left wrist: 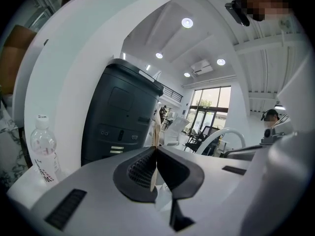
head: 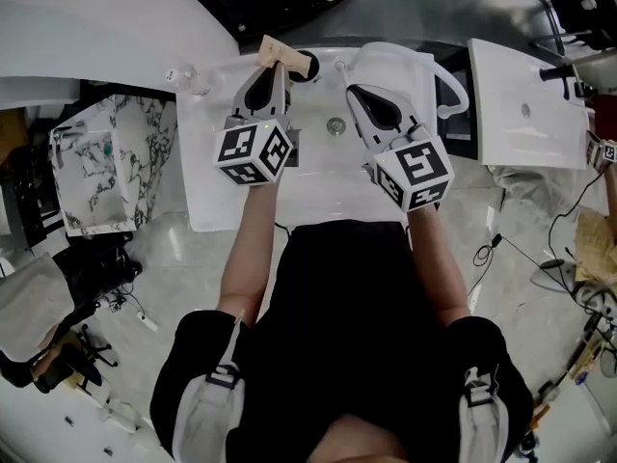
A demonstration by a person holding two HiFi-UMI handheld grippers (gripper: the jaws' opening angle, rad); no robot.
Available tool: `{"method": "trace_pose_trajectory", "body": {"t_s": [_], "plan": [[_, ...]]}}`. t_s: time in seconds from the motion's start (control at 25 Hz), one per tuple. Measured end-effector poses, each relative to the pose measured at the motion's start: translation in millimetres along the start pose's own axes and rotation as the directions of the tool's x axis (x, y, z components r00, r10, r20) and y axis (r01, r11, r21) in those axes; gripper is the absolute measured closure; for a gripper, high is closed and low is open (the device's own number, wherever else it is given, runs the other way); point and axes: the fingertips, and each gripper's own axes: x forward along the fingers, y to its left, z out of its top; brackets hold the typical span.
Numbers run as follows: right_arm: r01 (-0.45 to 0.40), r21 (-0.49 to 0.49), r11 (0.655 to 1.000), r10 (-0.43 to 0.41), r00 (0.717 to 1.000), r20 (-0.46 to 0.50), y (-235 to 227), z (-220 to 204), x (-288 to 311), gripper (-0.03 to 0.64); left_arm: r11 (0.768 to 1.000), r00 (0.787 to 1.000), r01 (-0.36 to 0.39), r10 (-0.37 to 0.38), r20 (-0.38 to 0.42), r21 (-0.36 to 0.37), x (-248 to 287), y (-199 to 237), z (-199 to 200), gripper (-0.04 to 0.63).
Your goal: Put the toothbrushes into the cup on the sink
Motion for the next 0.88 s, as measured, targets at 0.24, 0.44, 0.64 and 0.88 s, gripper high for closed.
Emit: {"method": "trace_pose_trajectory", "body": {"t_s": [0.24, 0.44, 0.64, 0.88], "plan": [[0.001, 0.011, 1.000, -0.001, 1.000, -0.019, -0.6, -5.6, 6.5, 0.586, 1.000, 0.999, 0.007, -0.007, -0.033, -0.008, 9.6, 2.6, -14.7, 0.578], [0.001, 0.021, 1.000, 0.000, 0.999, -0.039, 3.0, -11.4, 10.6, 0.586, 1.000, 0.998, 0.004, -0.005, -0.066, -0.022, 13.7, 8.1, -29.2, 0.578], [-0.002, 0.027, 1.000, 0.003, 0.999, -0.052, 6.4, -16.5, 14.5, 0.586, 1.000, 0.996, 0.012, -0.014, -0.092, -0.021, 17.7, 9.6, -39.0, 0.578], [0.002, 0.028, 1.000, 0.000, 0.998, -0.061, 6.3, -18.7, 15.3, 0.586, 0.999, 0.990, 0.026, -0.029, -0.140, -0.020, 20.8, 10.4, -53.8, 0.578]]}}
